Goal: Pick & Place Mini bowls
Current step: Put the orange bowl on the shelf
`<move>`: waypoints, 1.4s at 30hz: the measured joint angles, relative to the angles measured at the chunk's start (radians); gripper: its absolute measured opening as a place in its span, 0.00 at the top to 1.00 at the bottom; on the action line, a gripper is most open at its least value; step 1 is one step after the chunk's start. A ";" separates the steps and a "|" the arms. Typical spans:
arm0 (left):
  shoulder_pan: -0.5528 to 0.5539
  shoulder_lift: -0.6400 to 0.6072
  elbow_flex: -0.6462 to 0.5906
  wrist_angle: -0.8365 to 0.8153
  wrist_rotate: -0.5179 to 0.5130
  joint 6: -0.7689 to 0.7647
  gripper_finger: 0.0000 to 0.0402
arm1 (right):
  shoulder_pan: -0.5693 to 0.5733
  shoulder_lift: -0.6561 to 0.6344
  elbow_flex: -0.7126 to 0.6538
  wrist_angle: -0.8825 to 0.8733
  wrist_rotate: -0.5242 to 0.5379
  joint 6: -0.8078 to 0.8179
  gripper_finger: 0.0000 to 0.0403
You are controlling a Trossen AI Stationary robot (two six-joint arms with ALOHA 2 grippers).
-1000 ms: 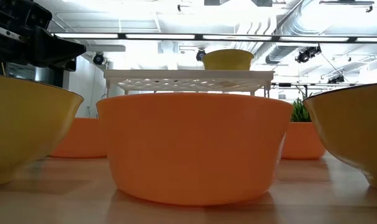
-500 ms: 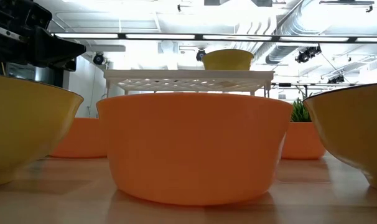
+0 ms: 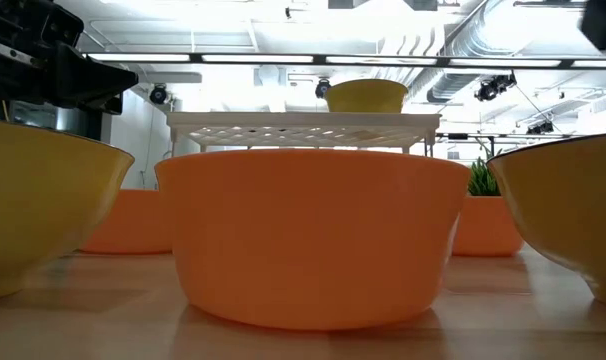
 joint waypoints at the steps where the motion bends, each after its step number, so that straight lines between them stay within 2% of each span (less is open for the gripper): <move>1: 0.000 0.000 0.000 0.000 0.000 0.000 1.00 | -0.022 0.000 0.029 -0.036 0.000 -0.020 1.00; 9: 0.000 0.000 0.000 0.000 0.000 0.000 1.00 | -0.229 0.000 0.285 -0.251 0.046 -0.191 1.00; 17: 0.000 0.000 0.000 0.000 0.000 0.000 1.00 | -0.412 0.057 0.477 -0.282 0.076 -0.338 1.00; 23: 0.000 0.000 0.000 0.000 0.000 0.000 1.00 | -0.489 0.148 0.611 -0.282 0.069 -0.431 1.00; 28: 0.000 0.000 0.000 0.000 0.000 0.000 1.00 | -0.514 0.165 0.649 -0.278 0.061 -0.466 1.00; 42: 0.000 0.000 0.000 0.000 0.000 0.000 1.00 | -0.518 0.166 0.616 -0.292 0.038 -0.612 1.00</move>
